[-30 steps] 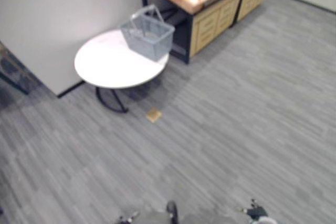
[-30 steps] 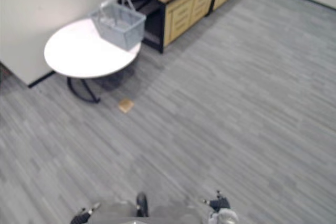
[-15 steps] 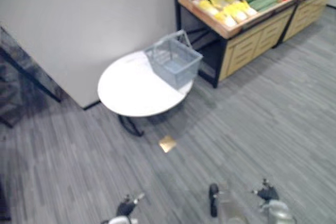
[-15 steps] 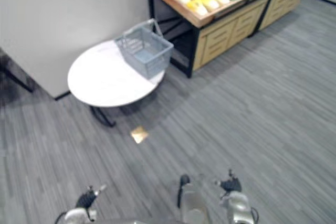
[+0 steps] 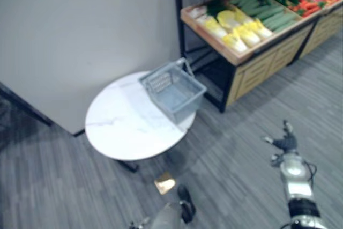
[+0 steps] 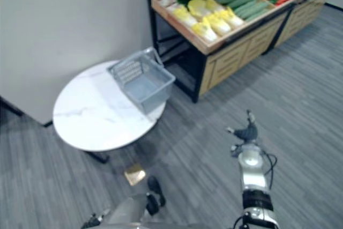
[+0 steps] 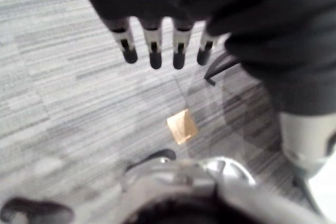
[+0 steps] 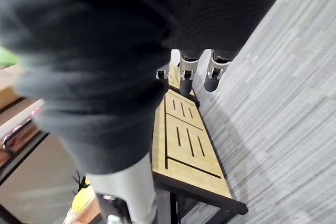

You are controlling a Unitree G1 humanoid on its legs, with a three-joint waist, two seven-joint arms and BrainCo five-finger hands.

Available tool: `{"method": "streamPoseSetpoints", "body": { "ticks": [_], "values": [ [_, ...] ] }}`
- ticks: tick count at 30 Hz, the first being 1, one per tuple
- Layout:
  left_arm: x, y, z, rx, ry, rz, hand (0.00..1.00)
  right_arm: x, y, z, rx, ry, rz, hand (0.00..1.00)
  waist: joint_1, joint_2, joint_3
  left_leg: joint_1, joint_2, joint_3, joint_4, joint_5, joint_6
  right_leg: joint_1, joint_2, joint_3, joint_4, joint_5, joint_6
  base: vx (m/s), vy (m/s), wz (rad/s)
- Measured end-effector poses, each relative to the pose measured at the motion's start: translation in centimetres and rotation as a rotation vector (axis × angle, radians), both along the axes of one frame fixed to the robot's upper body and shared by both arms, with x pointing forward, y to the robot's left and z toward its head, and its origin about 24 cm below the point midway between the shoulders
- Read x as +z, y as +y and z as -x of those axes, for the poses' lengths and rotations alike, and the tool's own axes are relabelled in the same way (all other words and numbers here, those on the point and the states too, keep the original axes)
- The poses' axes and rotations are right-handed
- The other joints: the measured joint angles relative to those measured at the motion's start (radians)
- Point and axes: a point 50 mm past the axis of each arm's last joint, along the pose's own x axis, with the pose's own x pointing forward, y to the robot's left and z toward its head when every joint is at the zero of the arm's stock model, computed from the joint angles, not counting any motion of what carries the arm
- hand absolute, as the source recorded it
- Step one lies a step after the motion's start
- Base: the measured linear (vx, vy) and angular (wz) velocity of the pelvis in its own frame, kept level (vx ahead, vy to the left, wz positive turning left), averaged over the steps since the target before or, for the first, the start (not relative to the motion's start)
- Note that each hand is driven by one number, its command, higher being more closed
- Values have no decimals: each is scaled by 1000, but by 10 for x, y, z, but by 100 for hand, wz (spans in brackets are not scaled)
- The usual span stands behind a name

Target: Pick vegetable in the basket

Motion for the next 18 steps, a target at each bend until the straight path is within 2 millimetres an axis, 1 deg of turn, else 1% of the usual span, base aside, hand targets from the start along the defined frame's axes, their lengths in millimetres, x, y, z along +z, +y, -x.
{"method": "streamPoseSetpoints", "body": {
  "ticks": [1,2,3,4,5,6,7,8,9,10,11,12,13,14,15,16,17,18],
  "values": [
    [1,2,0,-2,-2,-6,0,2,1,-2,7,-1,19,0,2,-8,0,21,-15,-7,-15,-7,7,-25,-13,-4,83,-3,6,558,188,47],
    [1,4,-1,-4,-2,-12,0,6,4,-7,25,-3,57,0,9,-22,1,66,-45,-26,-35,-26,10,-87,-40,-15,284,15,43,547,186,41],
    [1,4,0,-6,-1,-12,0,9,8,-11,46,-6,85,0,14,-26,2,103,-64,-47,-38,-49,12,-136,-66,-12,437,55,125,545,168,54],
    [1,5,-1,-11,0,-14,0,15,11,-17,66,-16,110,0,14,-26,2,140,-74,-70,-36,-69,14,-180,-93,-10,590,87,184,526,111,66],
    [1,5,-2,-22,-2,-16,0,20,22,-26,113,-25,141,0,12,-21,4,191,-79,-106,-34,-88,11,-230,-122,-31,743,83,174,564,41,75],
    [1,4,-6,-33,-6,-16,0,24,32,-33,158,-31,166,0,17,-18,6,242,-80,-138,-36,-94,10,-269,-153,-63,821,56,119,456,20,70],
    [1,3,-9,-45,-9,-15,0,26,37,-36,178,-37,179,0,18,-16,7,264,-78,-159,-39,-94,10,-286,-162,-77,827,42,90,388,-42,83],
    [2,2,-14,-62,-22,-17,0,33,42,-41,204,-55,208,0,14,-11,8,295,-69,-202,-48,-99,2,-322,-166,-93,784,19,49,249,-89,84],
    [3,2,-18,-69,-31,-18,0,36,44,-43,208,-68,215,0,11,-10,7,303,-65,-224,-51,-104,-5,-340,-166,-95,746,11,37,366,-155,133],
    [5,4,-27,-96,-50,-28,0,43,42,-45,209,-84,242,0,10,-15,6,313,-66,-295,-64,-118,-29,-395,-164,-74,614,1,20,354,-203,131],
    [6,5,-33,-114,-61,-34,0,44,39,-45,207,-84,260,0,9,-23,5,318,-66,-331,-71,-125,-40,-415,-157,-29,501,2,21,289,-199,151],
    [7,5,-38,-124,-71,-34,0,45,36,-44,203,-77,277,0,4,-22,5,317,-64,-373,-72,-129,-48,-412,-147,28,359,6,26,264,-236,145],
    [8,2,-42,-142,-79,-30,0,45,33,-44,201,-71,287,0,-7,-21,5,310,-59,-421,-69,-135,-73,-409,-134,105,206,36,30,215,-267,130],
    [8,2,-43,-151,-81,-32,0,45,33,-44,202,-69,295,0,-10,-23,5,307,-56,-440,-67,-140,-87,-410,-130,135,154,65,29,242,-352,122],
    [8,5,-42,-160,-76,-36,0,44,35,-44,212,-61,312,0,-7,-34,4,304,-58,-475,-56,-154,-112,-403,-135,187,79,126,30,189,-334,96],
    [9,9,-41,-164,-72,-46,0,43,39,-44,227,-54,314,0,-3,-58,1,309,-66,-497,-52,-173,-143,-384,-153,190,47,197,65,204,-393,82],
    [8,9,-40,-161,-68,-46,0,42,40,-44,237,-50,318,0,0,-58,3,316,-60,-498,-51,-184,-161,-379,-159,177,49,233,76,201,-388,67],
    [7,5,-35,-162,-56,-37,0,41,45,-45,268,-37,354,0,5,-37,0,313,-12,-466,-51,-187,-185,-370,-130,144,43,222,58,199,-370,39]
  ]
}}
